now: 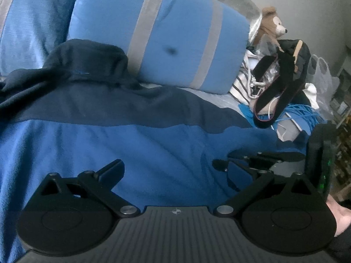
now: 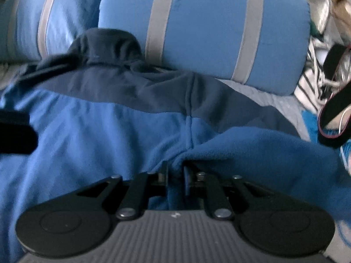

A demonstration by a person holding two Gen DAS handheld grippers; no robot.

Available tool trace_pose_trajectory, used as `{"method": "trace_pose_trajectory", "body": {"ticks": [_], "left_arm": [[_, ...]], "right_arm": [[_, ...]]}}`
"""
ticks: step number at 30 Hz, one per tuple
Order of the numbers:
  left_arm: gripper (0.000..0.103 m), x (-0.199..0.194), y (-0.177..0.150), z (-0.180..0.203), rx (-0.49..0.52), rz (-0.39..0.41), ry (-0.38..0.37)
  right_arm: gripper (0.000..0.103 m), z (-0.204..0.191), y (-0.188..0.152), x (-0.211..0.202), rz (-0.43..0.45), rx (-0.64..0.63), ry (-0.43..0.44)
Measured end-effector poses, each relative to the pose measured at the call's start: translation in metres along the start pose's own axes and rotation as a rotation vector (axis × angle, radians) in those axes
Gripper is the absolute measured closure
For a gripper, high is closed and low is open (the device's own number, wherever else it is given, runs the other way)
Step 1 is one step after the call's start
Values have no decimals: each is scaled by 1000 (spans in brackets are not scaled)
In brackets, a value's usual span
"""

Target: Fold clothes

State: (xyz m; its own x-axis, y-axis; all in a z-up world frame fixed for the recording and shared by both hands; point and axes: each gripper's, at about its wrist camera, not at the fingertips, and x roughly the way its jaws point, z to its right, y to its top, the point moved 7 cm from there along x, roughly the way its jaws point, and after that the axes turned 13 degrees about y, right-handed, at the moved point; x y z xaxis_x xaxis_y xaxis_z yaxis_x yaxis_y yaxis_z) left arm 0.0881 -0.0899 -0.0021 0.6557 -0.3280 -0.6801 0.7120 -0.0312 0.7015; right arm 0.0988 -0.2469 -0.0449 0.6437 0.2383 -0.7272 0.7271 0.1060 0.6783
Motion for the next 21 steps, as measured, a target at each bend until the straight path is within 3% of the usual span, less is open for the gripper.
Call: {"method": "trace_pose_trajectory", "body": {"ticks": [2, 3, 6, 10, 14, 18, 21], "left_arm": [[0, 3, -1, -2, 1, -5, 12], [0, 5, -2, -3, 2, -11, 18], [0, 8, -5, -5, 1, -28, 30], [0, 7, -5, -4, -9, -36, 13], [0, 4, -4, 1, -8, -32, -2], [0, 2, -3, 5, -14, -30, -15], [0, -1, -2, 6, -24, -29, -24]], "right_arm": [[80, -4, 0, 0, -10, -30, -17], [63, -5, 0, 0, -16, -45, -25], [27, -5, 2, -5, -18, -51, -38], [22, 35, 10, -41, 61, 174, 9], [21, 106, 10, -78, 174, 462, -14], [22, 170, -21, -93, 257, 821, -11], [29, 210, -51, -100, 307, 1098, 14]]}}
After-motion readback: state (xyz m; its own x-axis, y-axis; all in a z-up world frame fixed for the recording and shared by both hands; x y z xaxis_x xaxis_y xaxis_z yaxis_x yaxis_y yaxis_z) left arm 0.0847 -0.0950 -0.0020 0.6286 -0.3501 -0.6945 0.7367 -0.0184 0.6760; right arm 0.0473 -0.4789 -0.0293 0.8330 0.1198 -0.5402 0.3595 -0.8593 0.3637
